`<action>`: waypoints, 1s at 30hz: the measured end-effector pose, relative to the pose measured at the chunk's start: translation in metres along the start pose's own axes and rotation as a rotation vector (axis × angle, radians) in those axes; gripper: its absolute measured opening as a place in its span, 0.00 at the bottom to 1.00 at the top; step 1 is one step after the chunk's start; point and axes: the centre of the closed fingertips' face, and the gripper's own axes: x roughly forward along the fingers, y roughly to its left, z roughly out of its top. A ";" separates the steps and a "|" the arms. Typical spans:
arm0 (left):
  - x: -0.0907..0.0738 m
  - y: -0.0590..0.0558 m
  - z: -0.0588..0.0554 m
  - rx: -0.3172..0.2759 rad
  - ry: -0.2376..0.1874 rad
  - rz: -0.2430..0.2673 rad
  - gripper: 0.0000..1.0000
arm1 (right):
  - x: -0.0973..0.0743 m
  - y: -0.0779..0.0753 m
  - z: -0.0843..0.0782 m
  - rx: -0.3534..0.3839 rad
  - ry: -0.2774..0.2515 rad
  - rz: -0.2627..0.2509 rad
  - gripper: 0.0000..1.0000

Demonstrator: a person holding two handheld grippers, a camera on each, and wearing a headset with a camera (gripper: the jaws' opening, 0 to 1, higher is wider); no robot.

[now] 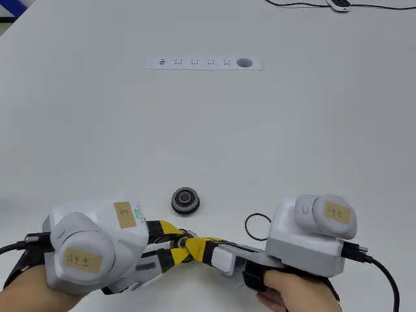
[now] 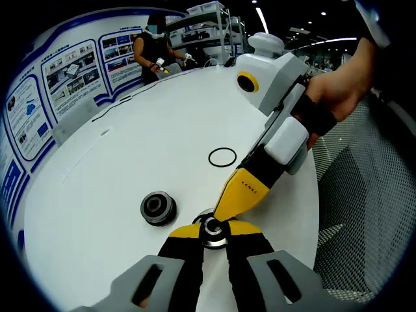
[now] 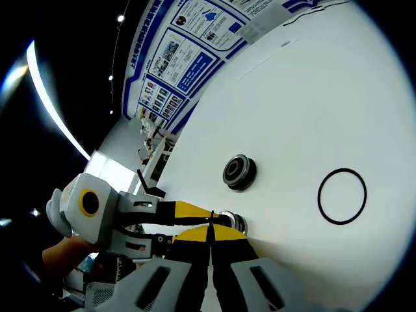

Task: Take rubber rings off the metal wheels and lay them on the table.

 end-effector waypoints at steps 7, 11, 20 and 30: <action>0.000 0.000 0.000 0.000 -0.001 0.000 0.13 | -0.002 0.000 0.001 0.022 -0.005 0.002 0.01; 0.000 0.000 0.000 0.002 0.000 0.001 0.13 | -0.003 -0.001 0.001 0.036 -0.009 -0.001 0.02; -0.001 -0.001 0.000 -0.023 -0.012 0.022 0.14 | -0.005 -0.006 -0.002 0.077 -0.016 -0.012 0.02; -0.001 -0.001 0.002 -0.039 -0.003 0.017 0.14 | -0.005 -0.005 -0.003 0.106 -0.018 -0.007 0.02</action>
